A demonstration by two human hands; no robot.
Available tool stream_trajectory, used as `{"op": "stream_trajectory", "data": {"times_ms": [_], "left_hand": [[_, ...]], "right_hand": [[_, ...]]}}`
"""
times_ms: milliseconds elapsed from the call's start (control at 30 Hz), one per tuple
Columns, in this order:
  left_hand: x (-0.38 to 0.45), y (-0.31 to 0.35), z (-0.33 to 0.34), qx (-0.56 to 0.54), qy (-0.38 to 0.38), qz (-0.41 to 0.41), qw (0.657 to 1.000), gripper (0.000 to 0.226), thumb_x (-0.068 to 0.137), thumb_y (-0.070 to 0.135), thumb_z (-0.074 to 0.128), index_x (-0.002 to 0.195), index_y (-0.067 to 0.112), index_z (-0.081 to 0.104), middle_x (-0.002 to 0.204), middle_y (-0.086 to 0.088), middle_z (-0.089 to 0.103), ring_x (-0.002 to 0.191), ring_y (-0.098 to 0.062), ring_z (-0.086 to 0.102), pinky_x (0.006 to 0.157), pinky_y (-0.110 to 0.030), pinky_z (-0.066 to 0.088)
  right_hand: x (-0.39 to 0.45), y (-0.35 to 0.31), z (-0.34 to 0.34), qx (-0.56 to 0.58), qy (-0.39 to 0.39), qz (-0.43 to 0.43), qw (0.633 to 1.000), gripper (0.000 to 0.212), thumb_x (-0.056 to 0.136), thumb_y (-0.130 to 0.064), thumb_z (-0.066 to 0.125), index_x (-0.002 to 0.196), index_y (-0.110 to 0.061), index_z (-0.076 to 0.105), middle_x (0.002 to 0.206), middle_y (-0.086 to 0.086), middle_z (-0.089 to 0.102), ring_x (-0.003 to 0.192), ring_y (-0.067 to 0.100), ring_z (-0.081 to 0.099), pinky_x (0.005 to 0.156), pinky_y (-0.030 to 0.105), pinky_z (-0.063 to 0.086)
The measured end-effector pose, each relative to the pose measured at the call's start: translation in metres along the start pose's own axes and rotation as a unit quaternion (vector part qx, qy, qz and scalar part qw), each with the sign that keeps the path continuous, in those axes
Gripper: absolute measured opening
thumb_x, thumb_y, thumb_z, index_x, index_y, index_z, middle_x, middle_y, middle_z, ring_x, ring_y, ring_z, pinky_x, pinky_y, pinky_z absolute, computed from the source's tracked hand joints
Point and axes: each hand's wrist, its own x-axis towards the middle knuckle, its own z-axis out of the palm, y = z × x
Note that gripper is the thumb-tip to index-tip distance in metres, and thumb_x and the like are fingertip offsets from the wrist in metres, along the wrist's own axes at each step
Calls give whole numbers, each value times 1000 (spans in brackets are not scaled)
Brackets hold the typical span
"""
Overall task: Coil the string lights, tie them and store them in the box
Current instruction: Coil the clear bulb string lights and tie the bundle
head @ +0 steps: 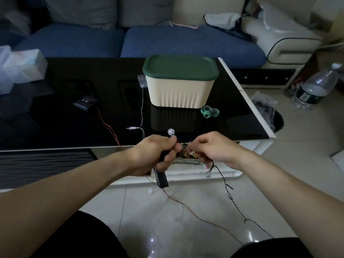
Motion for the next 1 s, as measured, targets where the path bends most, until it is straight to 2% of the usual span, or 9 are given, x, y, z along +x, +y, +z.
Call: {"op": "stream_trajectory", "data": {"times_ms": [100, 233, 367, 533, 667, 767, 867, 933, 1000], "left_hand": [[2, 2, -6, -51, 49, 4, 997, 35, 106, 29, 33, 81, 10, 48, 49, 2, 35, 34, -9, 27, 37, -21, 25], [3, 6, -11, -73, 93, 17, 993, 36, 107, 32, 31, 79, 15, 46, 47, 5, 29, 33, -8, 22, 40, -24, 15], [3, 10, -14, -99, 133, 33, 986, 38, 107, 34, 31, 76, 17, 45, 46, 6, 27, 33, -7, 21, 42, -26, 12], [2, 15, -20, -165, 190, 63, 966, 39, 108, 30, 30, 75, 17, 44, 45, 7, 27, 33, -7, 22, 36, -22, 19], [1, 16, -19, -186, 232, 60, 953, 38, 108, 32, 29, 78, 16, 46, 51, 4, 40, 37, -9, 34, 38, -20, 31], [0, 17, -11, -171, 238, 62, 954, 39, 109, 31, 29, 85, 10, 52, 54, -1, 56, 43, -14, 54, 43, -21, 45], [0, 17, -2, -154, 211, 69, 963, 39, 109, 28, 29, 96, 2, 54, 67, -12, 71, 61, -23, 71, 54, -26, 59], [1, 14, 0, -146, 185, 57, 970, 38, 109, 25, 31, 101, -4, 55, 82, -20, 74, 73, -29, 74, 65, -31, 62], [2, 10, 0, -124, 156, 35, 979, 37, 107, 23, 35, 106, -7, 57, 97, -27, 72, 85, -35, 73, 75, -36, 62]], "right_hand": [[-2, 0, 4, -39, -72, 33, 996, 38, 103, -37, 54, 91, -7, 74, 61, -3, 61, 57, 10, 57, 62, 28, 46], [-1, 1, 11, -143, -90, 12, 985, 40, 105, -39, 47, 87, -16, 74, 67, -5, 69, 60, 4, 58, 70, 28, 44], [-4, -1, 16, -200, -146, 6, 969, 36, 106, -36, 44, 90, -19, 72, 87, -3, 76, 82, 7, 67, 90, 31, 49], [-15, -5, 32, -381, -269, 33, 884, 25, 105, -28, 49, 122, -19, 64, 107, -5, 74, 103, 10, 65, 97, 33, 47], [-29, -17, 60, -419, -299, -23, 857, 24, 101, -16, 55, 123, -9, 62, 84, 0, 69, 86, 17, 63, 89, 36, 53], [-40, -28, 73, -439, -275, -68, 853, 29, 105, -17, 42, 122, -6, 63, 115, 13, 67, 103, 30, 63, 83, 37, 50], [-45, -35, 77, -459, -282, -104, 836, 31, 107, -17, 37, 124, -8, 61, 122, 10, 61, 111, 27, 56, 83, 33, 44], [-47, -37, 77, -437, -259, -131, 851, 29, 107, -21, 38, 114, -9, 63, 109, 9, 63, 103, 27, 58, 82, 36, 49], [-47, -38, 76, -413, -218, -173, 867, 30, 107, -25, 42, 92, -10, 63, 85, 6, 59, 82, 23, 56, 65, 34, 44]]}}
